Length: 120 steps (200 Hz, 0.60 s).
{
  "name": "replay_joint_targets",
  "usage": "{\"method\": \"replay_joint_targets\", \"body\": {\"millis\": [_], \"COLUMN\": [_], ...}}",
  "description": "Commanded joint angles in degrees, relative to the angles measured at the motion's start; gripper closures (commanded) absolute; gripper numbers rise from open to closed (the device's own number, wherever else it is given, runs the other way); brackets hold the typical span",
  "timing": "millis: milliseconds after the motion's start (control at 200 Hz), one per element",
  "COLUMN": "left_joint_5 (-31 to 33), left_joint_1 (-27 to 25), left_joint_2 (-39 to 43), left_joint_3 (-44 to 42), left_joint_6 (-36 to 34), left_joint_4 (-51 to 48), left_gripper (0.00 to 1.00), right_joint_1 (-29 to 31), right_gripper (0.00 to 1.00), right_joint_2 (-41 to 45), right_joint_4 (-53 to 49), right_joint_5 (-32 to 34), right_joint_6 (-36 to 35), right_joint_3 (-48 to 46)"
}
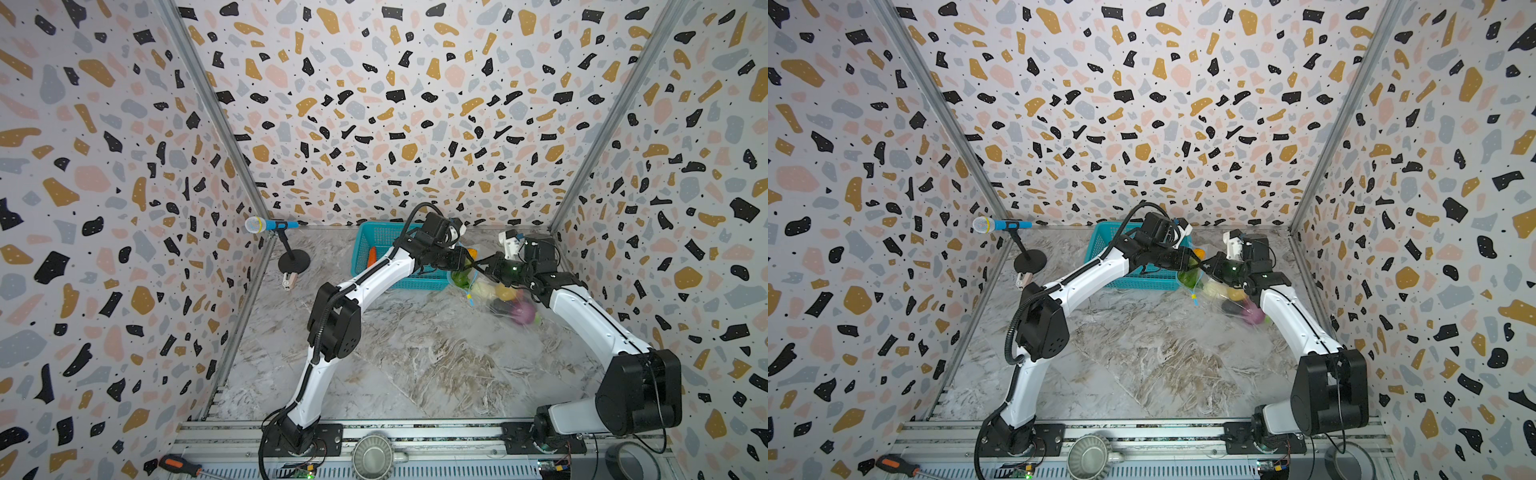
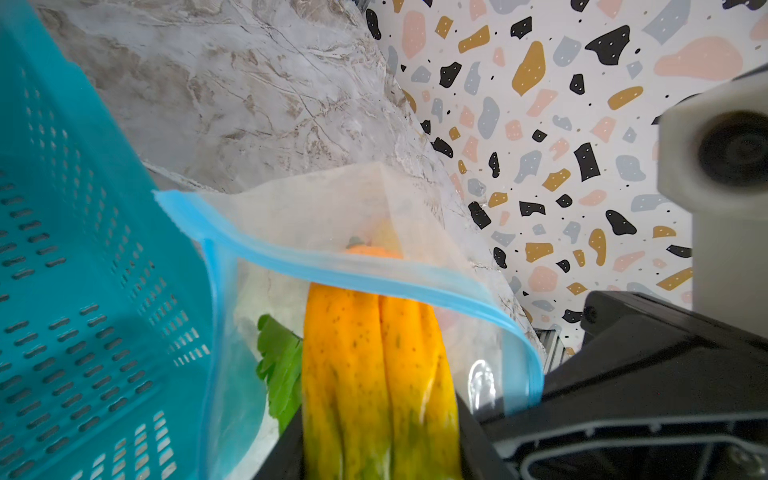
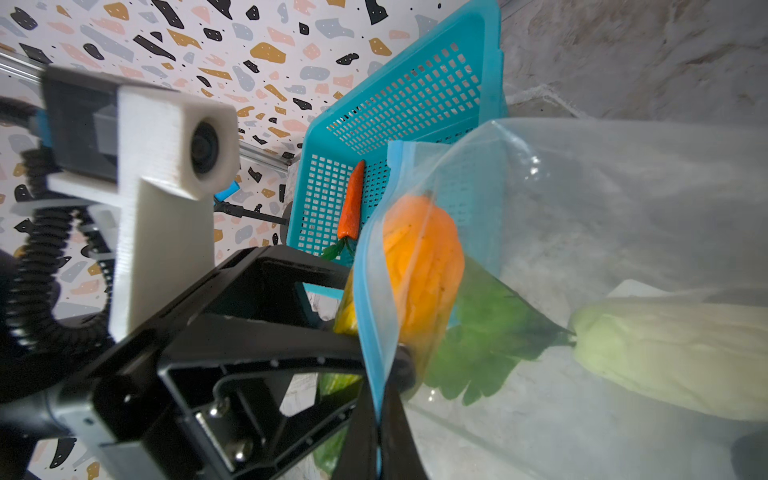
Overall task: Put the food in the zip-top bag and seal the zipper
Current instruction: 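Lower the papaya into the bag held open by the right gripper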
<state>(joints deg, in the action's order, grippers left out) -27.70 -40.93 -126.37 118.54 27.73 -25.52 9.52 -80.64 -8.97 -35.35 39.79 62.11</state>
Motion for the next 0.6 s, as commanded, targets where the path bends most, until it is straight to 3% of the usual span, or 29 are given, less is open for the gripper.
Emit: {"method": "replay_joint_targets", "body": {"millis": [0,596], "left_joint_5": [-1.8,-1.4], "left_joint_1": [-0.4,-0.8], "left_joint_2": [1.0,0.1], "left_joint_3": [-1.1,-4.1], "left_joint_6": [2.3,5.5], "left_joint_4": [5.2,9.6], "left_gripper": [0.63,0.53], "right_joint_1": [0.6,0.9], "right_gripper": [1.0,1.0], "right_joint_2": [2.2,2.3], "right_joint_4": [-0.1,0.1], "right_joint_5": [-0.6,-0.5], "right_joint_6": [-0.2,0.0], "right_joint_3": [2.3,2.3]}}
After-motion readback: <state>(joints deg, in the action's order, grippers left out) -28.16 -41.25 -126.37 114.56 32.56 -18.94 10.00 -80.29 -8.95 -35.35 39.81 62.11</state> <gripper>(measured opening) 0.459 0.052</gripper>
